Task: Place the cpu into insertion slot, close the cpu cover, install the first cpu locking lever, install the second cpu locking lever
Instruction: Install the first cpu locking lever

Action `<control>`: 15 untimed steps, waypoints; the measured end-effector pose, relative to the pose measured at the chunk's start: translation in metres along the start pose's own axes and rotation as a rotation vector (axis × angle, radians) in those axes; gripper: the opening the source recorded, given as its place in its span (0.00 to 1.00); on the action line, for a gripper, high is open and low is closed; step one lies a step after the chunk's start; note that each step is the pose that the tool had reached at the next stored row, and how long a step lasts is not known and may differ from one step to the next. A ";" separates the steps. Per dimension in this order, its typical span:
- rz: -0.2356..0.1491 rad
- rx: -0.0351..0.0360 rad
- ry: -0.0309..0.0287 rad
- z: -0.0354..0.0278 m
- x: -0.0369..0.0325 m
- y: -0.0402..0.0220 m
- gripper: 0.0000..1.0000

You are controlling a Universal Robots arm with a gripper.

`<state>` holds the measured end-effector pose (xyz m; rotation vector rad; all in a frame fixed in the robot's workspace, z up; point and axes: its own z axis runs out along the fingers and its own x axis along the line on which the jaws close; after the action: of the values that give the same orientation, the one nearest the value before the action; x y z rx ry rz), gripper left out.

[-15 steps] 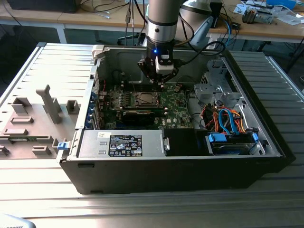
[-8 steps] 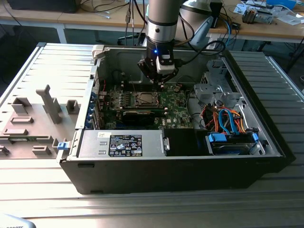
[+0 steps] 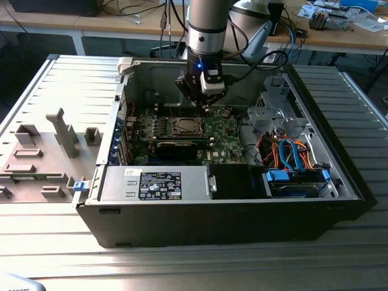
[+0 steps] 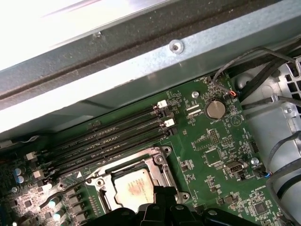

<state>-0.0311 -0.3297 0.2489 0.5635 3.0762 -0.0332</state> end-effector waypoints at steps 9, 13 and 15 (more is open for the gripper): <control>-0.042 -0.0007 -0.0007 0.0000 0.0000 0.0000 0.11; -0.055 -0.0009 -0.0010 0.0000 0.0000 0.0000 0.11; -0.061 -0.0011 -0.0011 0.0000 0.0000 0.0000 0.11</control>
<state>-0.0311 -0.3297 0.2489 0.4696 3.0913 -0.0325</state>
